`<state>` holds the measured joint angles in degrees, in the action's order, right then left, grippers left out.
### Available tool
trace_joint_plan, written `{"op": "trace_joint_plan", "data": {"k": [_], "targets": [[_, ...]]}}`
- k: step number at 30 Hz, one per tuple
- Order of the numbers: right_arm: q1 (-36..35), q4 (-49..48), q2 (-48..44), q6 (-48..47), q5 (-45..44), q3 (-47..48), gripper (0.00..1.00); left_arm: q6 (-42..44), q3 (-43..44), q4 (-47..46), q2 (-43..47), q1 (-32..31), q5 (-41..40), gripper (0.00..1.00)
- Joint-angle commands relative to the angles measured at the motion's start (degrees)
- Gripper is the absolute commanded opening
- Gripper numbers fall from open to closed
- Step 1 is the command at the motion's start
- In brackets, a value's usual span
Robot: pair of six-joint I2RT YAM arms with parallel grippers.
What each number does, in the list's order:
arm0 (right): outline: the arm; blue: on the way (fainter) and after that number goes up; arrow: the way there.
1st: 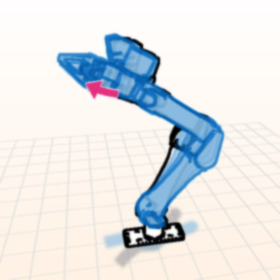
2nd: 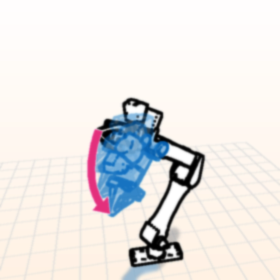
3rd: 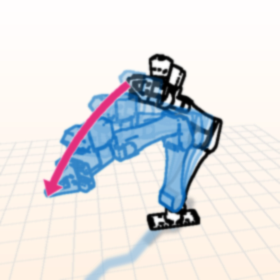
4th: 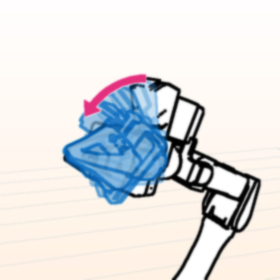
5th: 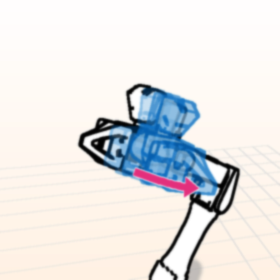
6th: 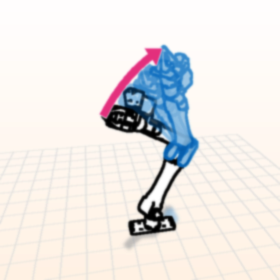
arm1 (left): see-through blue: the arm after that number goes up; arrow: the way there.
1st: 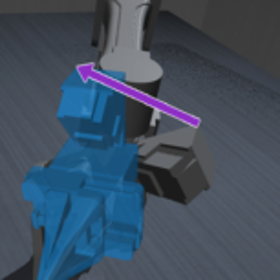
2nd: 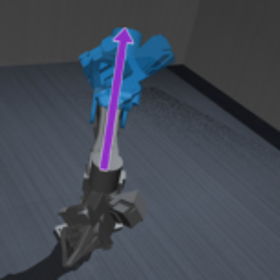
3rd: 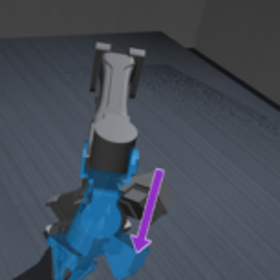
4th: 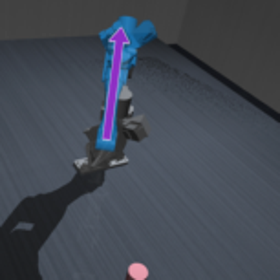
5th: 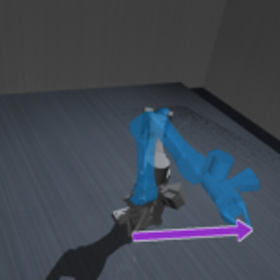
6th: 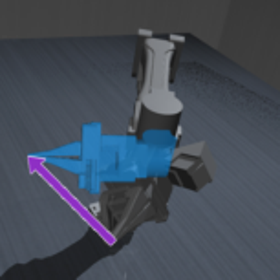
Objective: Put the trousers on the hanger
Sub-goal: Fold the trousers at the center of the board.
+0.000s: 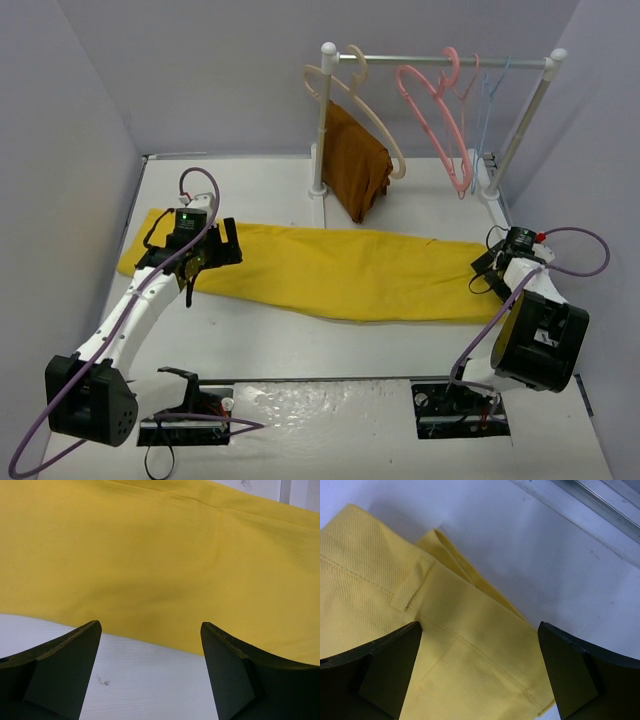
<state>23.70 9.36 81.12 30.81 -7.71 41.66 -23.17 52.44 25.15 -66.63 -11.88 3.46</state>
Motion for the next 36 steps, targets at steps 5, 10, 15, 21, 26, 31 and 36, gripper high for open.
{"op": "trace_joint_plan", "data": {"k": [5,10,15,21,26,31,36], "targets": [[0.84,-7.49,7.05,-6.46,3.85,1.90,1.00,1.73,-0.07,-4.08,-0.36,0.10,-0.50,0.78],[0.93,-10.26,10.55,-6.87,12.20,0.02,1.00,2.22,-0.56,-4.90,-0.78,-0.53,-1.24,0.78],[-2.45,-11.33,8.35,-6.97,17.73,-2.67,1.00,3.85,-0.94,-5.74,-0.87,-3.56,-1.36,0.78],[-10.02,-7.03,1.69,-5.31,19.83,-4.35,1.00,5.07,-0.43,-5.90,-0.79,-10.88,-1.11,0.78],[-12.02,-1.82,-6.74,-5.41,15.91,-3.78,1.00,5.51,1.83,-5.94,-1.13,-18.16,-0.62,0.78],[-6.10,0.99,-11.88,-7.46,10.88,0.99,0.97,5.61,6.69,-6.80,-4.45,-24.78,1.42,0.78],[-4.55,-4.66,-12.74,-7.92,13.43,1.51,0.72,7.70,10.22,-4.68,-4.98,-26.10,2.27,0.78]]}}
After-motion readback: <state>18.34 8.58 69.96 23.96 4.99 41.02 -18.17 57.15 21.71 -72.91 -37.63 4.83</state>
